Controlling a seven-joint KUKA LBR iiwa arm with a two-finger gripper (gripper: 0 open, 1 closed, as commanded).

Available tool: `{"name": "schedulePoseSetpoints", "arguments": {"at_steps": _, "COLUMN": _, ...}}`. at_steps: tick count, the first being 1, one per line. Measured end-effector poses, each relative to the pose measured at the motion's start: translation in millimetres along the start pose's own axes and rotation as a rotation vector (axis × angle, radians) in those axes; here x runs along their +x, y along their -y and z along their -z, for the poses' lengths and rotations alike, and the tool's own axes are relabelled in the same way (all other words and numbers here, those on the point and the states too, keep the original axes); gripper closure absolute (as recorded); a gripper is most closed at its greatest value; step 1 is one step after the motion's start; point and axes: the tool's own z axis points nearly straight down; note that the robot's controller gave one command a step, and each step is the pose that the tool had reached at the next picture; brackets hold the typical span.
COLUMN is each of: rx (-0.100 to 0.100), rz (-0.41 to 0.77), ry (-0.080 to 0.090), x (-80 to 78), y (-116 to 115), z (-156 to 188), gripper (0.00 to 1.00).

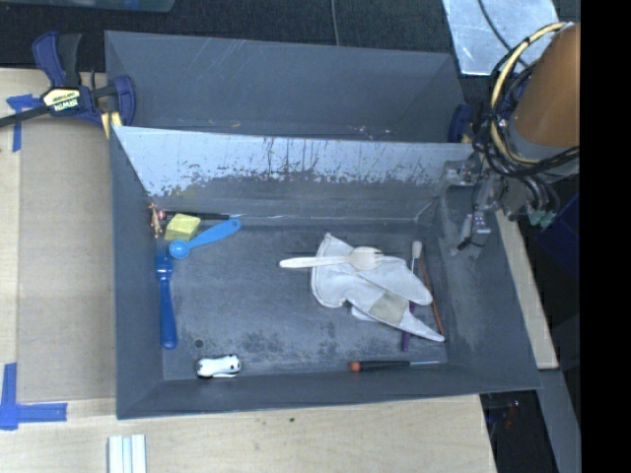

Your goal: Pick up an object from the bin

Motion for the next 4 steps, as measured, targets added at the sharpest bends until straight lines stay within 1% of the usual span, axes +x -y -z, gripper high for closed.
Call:
{"name": "schedulePoseSetpoints", "arguments": {"at_steps": 1, "rx": 0.001, "rz": 0.004, "ry": 0.006, "x": -1.0, "y": -1.0, "z": 4.4, "gripper": 0.00}}
{"name": "schedulePoseSetpoints", "arguments": {"at_steps": 2, "rx": -0.001, "rz": -0.465, "ry": 0.011, "x": 23.9, "y": -22.8, "z": -106.0, "gripper": 0.00}}
{"name": "schedulePoseSetpoints", "arguments": {"at_steps": 3, "rx": 0.001, "rz": -0.254, "ry": 0.012, "x": 24.1, "y": -18.0, "z": -55.9, "gripper": 0.00}}
{"name": "schedulePoseSetpoints", "arguments": {"at_steps": 4, "rx": -0.001, "rz": -0.688, "ry": 0.001, "x": 76.4, "y": -55.5, "z": -99.8, "gripper": 0.00}}
